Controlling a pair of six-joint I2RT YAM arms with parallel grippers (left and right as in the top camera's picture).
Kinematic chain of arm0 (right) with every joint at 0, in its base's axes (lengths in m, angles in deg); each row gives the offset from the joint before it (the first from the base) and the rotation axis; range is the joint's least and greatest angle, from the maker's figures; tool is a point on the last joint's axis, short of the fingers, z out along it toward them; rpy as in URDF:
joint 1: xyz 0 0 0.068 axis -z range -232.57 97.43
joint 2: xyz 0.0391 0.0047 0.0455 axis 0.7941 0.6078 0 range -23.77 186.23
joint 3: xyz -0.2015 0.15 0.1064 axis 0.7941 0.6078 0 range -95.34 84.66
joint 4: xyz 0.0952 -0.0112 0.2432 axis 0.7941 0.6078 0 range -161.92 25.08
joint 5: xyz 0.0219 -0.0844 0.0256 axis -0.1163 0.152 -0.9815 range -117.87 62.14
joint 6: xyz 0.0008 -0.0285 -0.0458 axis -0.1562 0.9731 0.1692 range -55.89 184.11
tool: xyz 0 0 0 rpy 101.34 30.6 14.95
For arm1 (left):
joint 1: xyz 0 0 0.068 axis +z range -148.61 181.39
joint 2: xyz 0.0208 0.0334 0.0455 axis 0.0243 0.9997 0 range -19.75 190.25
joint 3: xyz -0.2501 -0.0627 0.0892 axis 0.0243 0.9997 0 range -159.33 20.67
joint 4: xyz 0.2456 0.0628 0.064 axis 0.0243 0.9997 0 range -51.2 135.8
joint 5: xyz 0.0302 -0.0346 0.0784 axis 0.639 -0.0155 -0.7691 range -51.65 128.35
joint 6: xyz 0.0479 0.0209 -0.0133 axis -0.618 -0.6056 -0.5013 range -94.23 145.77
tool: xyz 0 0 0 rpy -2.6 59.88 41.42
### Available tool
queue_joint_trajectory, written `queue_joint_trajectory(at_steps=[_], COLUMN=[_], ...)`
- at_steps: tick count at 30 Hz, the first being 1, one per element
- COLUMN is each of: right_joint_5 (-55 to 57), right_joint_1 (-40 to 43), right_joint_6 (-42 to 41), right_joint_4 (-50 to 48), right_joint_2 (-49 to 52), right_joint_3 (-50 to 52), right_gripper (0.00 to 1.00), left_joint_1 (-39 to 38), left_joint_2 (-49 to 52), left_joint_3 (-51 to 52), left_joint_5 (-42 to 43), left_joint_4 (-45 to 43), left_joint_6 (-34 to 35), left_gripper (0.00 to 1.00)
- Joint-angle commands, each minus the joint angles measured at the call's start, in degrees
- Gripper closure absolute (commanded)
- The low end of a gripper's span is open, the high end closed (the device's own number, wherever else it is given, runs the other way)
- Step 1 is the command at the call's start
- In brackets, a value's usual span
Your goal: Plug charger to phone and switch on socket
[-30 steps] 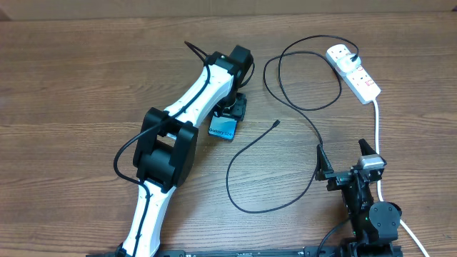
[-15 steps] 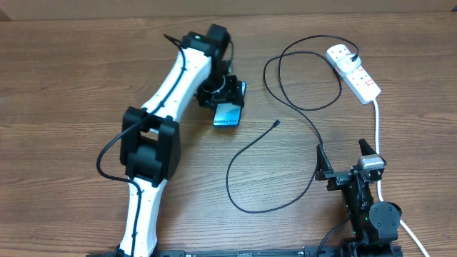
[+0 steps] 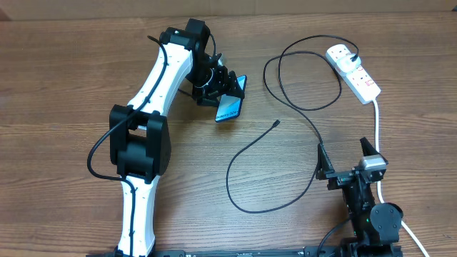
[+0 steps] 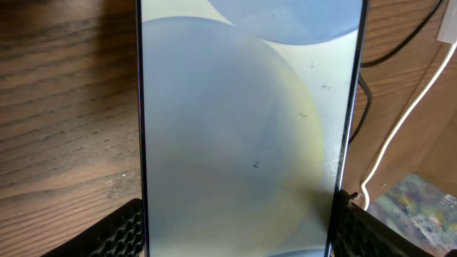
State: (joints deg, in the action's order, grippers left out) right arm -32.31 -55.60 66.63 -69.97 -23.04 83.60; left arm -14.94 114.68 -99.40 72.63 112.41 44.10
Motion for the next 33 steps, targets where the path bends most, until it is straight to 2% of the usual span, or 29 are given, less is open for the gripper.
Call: queue_joint_trajectory(at_steps=[1, 3, 7, 9, 11, 13, 16, 23, 25, 29, 33], right_joint_5=[-7.8, -9.1, -11.1, -11.1, -10.8, -8.9, -7.6, -7.9, -11.3, -26.1, -38.3], right_joint_1=[0.1, 0.1, 0.2, 0.4, 0.8, 1.0, 1.5, 2.1, 2.0, 2.0, 1.4], right_joint_6=[-3.3, -3.2, -2.0, 4.0, 9.0, 10.0, 10.0, 9.9, 9.9, 1.2, -6.7], right_joint_4=[-2.5, -6.5, -22.4, -28.5, -28.6, -25.4, -14.5, 18.8, 26.6, 33.8, 29.0], right_joint_2=[-0.6, -0.6, -0.2, 0.8, 2.6, 5.8, 14.4, 47.2, 56.3, 70.4, 80.7], right_joint_3=[0.6, 0.6, 0.6, -0.2, -3.3, -8.3, -19.7, -54.5, -63.6, -74.9, -76.7], right_gripper=[0.00, 0.00, 0.00, 0.00, 0.00, 0.00, 0.00, 0.00, 0.00, 0.00, 0.00], left_joint_1=[0.3, 0.3, 0.3, 0.3, 0.3, 0.4, 0.6, 1.2, 1.4, 1.7, 1.7], left_joint_2=[-0.1, -0.1, -0.1, -0.1, -0.1, -0.1, -0.1, -0.1, -0.1, -0.1, -0.1], left_joint_3=[-1.7, -1.7, -1.7, -1.7, -1.7, -1.7, -1.7, -1.7, -1.7, -1.7, -1.7], left_joint_5=[3.3, 3.7, 5.6, 6.7, 7.1, 8.0, 10.3, 14.0, 14.2, 14.9, 14.9], left_joint_4=[-0.3, -0.5, -1.6, -2.4, -3.1, -3.7, -3.9, -6.6, -7.0, -7.0, -7.3], left_joint_6=[0.0, 0.1, 0.2, 0.5, 1.7, 2.4, 3.5, 7.0, 8.2, 8.3, 8.3], left_gripper=[0.29, 0.29, 0.29, 0.29, 0.29, 0.28, 0.29, 0.29, 0.29, 0.29, 0.29])
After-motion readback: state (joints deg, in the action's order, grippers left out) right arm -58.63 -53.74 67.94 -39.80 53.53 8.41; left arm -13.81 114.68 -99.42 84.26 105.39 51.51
